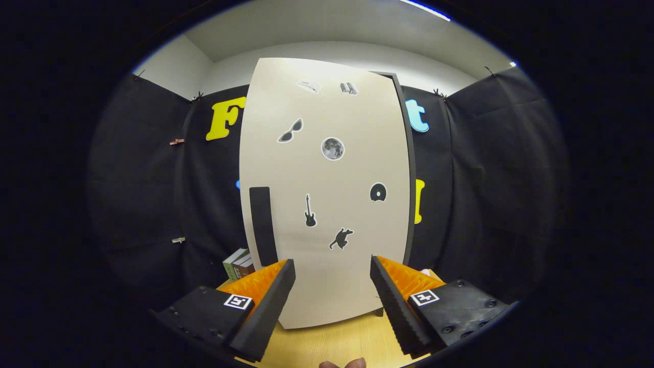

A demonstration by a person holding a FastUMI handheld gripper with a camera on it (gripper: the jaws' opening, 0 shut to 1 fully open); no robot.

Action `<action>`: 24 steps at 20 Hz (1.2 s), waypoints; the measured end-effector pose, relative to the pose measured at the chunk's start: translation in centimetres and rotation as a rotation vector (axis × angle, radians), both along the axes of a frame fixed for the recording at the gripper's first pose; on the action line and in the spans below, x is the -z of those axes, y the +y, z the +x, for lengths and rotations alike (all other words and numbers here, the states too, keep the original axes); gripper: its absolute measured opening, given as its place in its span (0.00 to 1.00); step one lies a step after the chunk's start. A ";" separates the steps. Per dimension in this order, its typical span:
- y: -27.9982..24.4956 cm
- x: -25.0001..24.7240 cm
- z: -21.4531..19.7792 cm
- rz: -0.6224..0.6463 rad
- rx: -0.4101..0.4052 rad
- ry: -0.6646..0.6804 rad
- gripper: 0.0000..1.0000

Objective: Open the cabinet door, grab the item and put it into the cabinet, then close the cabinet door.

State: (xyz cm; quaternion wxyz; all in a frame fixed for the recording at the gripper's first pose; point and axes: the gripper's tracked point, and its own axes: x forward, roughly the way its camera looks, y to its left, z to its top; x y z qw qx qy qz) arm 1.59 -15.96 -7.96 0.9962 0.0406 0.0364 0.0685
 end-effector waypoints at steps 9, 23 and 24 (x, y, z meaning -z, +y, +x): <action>-0.1 0.0 0.1 -0.002 0.002 0.002 0.96; -0.3 0.1 0.2 0.003 0.016 0.006 0.96; -0.4 0.1 0.2 0.002 0.017 0.005 0.96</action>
